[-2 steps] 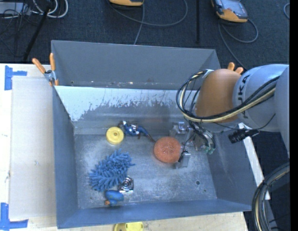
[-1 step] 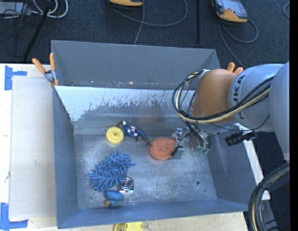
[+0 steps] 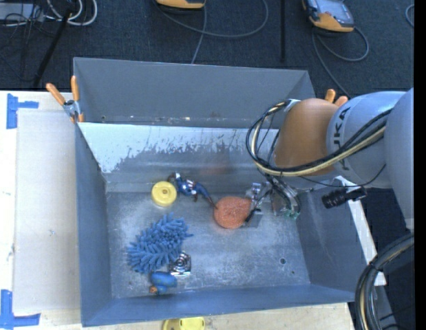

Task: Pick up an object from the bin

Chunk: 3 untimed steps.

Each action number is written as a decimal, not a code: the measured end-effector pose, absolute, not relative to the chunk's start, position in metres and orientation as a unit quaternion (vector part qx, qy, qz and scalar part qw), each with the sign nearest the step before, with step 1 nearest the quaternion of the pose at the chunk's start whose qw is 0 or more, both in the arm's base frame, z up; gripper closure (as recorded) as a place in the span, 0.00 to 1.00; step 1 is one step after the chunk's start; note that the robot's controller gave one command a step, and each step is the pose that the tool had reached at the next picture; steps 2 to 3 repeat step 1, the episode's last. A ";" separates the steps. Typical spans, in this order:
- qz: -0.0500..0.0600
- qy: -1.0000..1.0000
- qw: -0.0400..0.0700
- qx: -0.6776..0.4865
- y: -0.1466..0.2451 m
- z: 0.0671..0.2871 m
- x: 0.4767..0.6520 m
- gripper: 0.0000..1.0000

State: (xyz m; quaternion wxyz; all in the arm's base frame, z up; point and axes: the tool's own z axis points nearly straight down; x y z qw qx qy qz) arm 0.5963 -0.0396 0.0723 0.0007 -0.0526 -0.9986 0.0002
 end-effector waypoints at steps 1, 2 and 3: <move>0.000 -0.998 0.000 -0.061 -0.047 0.204 0.565 1.00; 0.000 -0.998 0.000 -0.061 -0.047 0.204 0.565 1.00; 0.000 -0.998 0.000 -0.061 -0.047 0.204 0.565 1.00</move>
Offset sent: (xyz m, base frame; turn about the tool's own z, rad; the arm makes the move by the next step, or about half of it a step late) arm 0.0000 0.0000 0.0000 0.0000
